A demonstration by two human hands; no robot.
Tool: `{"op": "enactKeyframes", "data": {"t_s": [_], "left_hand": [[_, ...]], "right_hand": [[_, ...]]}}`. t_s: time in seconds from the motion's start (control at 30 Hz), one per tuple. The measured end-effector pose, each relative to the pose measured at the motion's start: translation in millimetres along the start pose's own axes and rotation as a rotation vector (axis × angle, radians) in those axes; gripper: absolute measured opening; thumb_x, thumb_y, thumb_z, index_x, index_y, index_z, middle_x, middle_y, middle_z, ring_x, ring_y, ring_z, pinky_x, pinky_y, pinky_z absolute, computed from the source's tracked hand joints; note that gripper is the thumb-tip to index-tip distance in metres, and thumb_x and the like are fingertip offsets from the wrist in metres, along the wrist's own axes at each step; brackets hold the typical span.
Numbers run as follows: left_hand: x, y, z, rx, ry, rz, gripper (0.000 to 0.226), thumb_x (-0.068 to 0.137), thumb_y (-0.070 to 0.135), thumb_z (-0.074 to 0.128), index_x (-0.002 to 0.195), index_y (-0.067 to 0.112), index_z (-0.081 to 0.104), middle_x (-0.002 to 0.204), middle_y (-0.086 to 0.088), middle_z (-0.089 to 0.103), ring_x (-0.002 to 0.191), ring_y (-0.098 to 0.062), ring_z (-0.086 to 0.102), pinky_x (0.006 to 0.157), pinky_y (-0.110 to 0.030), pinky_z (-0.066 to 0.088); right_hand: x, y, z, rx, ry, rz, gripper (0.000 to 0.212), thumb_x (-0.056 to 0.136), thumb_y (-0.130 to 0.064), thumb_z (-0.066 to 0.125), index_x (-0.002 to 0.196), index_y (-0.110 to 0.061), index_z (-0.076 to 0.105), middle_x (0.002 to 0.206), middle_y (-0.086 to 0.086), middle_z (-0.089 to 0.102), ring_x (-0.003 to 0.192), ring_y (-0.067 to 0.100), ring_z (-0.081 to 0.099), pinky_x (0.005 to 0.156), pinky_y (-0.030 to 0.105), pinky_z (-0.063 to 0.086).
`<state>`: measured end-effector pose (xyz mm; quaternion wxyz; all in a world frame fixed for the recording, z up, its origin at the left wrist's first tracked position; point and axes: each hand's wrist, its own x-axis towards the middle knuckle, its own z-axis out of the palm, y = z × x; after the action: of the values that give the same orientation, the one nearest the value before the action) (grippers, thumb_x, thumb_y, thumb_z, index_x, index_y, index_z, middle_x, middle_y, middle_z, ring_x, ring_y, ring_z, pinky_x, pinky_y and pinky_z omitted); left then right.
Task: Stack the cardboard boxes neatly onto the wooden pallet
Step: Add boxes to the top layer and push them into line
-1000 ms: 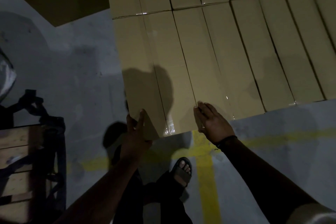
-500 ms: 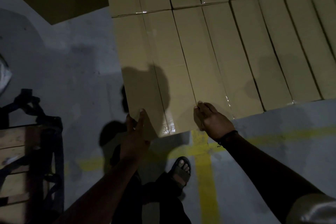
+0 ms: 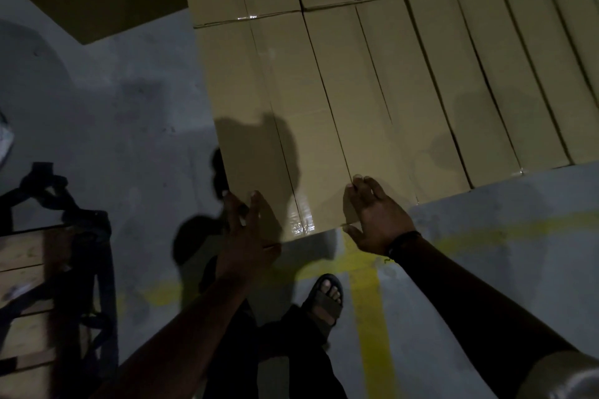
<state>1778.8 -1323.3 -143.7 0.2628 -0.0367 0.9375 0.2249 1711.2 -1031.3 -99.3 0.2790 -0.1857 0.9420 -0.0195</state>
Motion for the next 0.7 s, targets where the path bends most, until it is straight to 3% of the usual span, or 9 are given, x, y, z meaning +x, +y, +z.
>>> {"op": "enactKeyframes", "data": {"t_s": [0.07, 0.13, 0.27, 0.37, 0.5, 0.6, 0.7], "left_hand": [[3, 11, -6, 0.180, 0.082, 0.020, 0.124, 0.076, 0.086, 0.049, 0.161, 0.015, -0.008, 0.166, -0.024, -0.015, 0.152, -0.048, -0.005, 0.121, -0.056, 0.022], [8, 21, -16, 0.289, 0.083, 0.144, 0.119, 0.079, 0.090, 0.034, 0.162, 0.013, -0.002, 0.167, -0.018, -0.016, 0.153, -0.046, -0.008, 0.123, -0.059, 0.013], [14, 29, -16, 0.292, 0.003, 0.310, 0.104, 0.080, 0.084, 0.028, 0.163, 0.023, 0.009, 0.169, -0.006, -0.013, 0.152, -0.048, 0.000, 0.118, -0.063, 0.019], [15, 31, -11, 0.342, 0.021, 0.319, 0.100, 0.079, 0.081, 0.028, 0.162, 0.026, 0.017, 0.170, -0.005, -0.005, 0.150, -0.052, 0.009, 0.112, -0.065, 0.028], [18, 32, -12, 0.330, 0.014, 0.292, 0.101, 0.080, 0.088, 0.009, 0.161, 0.028, 0.020, 0.170, -0.002, -0.004, 0.149, -0.051, 0.012, 0.111, -0.063, 0.029], [17, 36, -14, 0.356, -0.002, 0.274, 0.101, 0.074, 0.079, 0.027, 0.160, 0.027, 0.022, 0.170, -0.003, -0.005, 0.149, -0.051, 0.012, 0.110, -0.065, 0.030], [17, 38, -20, 0.340, -0.044, 0.270, 0.104, 0.072, 0.080, 0.027, 0.161, 0.028, 0.018, 0.170, -0.002, -0.006, 0.150, -0.049, 0.008, 0.113, -0.062, 0.027]], "right_hand": [[-3, -13, 3, 0.065, 0.046, 0.075, 0.087, 0.092, -0.063, 0.042, 0.155, -0.004, 0.027, 0.165, 0.017, 0.013, 0.151, 0.042, 0.013, 0.116, 0.052, 0.031], [-4, -25, 12, 0.092, 0.059, 0.110, 0.092, 0.092, -0.069, 0.031, 0.158, -0.006, 0.020, 0.167, 0.013, 0.001, 0.152, 0.042, 0.003, 0.120, 0.053, 0.021], [-6, -43, 27, 0.098, 0.095, 0.154, 0.099, 0.094, -0.074, 0.027, 0.159, -0.004, 0.000, 0.165, 0.012, -0.020, 0.151, 0.037, -0.018, 0.123, 0.051, 0.001], [-5, -48, 28, 0.107, 0.107, 0.189, 0.102, 0.093, -0.075, 0.029, 0.158, -0.003, 0.001, 0.166, 0.013, -0.016, 0.152, 0.038, -0.016, 0.123, 0.053, 0.002], [0, -48, 27, 0.110, 0.083, 0.206, 0.103, 0.091, -0.077, 0.024, 0.158, -0.002, 0.005, 0.166, 0.014, -0.014, 0.152, 0.040, -0.013, 0.122, 0.054, 0.006], [2, -48, 24, 0.118, 0.068, 0.208, 0.102, 0.090, -0.077, 0.021, 0.159, -0.003, 0.007, 0.166, 0.013, -0.015, 0.152, 0.039, -0.013, 0.122, 0.054, 0.008], [0, -48, 20, 0.120, 0.036, 0.216, 0.103, 0.088, -0.078, 0.018, 0.158, -0.004, 0.007, 0.166, 0.013, -0.016, 0.152, 0.040, -0.013, 0.122, 0.052, 0.009]]}}
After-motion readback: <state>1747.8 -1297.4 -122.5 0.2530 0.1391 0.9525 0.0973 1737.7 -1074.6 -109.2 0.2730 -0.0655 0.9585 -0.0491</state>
